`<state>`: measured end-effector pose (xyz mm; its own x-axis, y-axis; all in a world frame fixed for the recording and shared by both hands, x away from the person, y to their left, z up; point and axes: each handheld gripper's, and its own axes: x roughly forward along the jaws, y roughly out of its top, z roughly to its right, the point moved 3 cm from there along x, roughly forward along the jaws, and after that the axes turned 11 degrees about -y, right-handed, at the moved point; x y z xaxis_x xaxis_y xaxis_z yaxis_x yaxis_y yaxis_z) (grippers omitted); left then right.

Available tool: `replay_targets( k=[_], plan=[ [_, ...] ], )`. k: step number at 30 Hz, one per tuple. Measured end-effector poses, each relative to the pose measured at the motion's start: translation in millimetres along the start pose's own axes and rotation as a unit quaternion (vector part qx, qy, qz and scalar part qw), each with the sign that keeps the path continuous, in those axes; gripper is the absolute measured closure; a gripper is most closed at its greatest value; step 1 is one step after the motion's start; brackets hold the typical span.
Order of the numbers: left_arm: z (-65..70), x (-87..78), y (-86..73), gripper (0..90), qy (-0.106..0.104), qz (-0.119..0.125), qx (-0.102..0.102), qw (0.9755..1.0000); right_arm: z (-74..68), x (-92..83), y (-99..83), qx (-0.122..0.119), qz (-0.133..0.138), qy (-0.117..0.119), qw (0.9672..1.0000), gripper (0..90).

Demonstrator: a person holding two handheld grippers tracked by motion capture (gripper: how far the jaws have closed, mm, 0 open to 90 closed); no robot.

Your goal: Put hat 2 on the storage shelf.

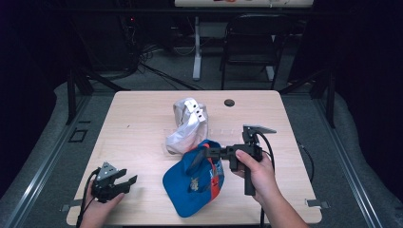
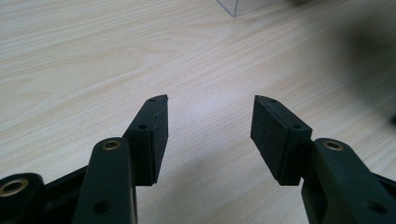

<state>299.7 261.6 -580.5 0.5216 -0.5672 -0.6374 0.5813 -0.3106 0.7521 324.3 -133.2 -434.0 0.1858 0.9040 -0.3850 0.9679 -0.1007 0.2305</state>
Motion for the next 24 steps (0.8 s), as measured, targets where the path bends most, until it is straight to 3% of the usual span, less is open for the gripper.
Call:
replay_targets(
  k=[8,24],
  plan=[
    [0.4,-0.2,0.1,46.8,0.002,0.003,0.002,1.0000,-14.7,-18.3,7.8,-0.003,0.011,-0.005,0.9999,79.6],
    [0.9,0.3,0.1,46.7,0.002,-0.004,0.003,1.0000,-18.8,-52.9,25.9,0.008,0.046,-0.030,0.9984,79.6]
  ],
)
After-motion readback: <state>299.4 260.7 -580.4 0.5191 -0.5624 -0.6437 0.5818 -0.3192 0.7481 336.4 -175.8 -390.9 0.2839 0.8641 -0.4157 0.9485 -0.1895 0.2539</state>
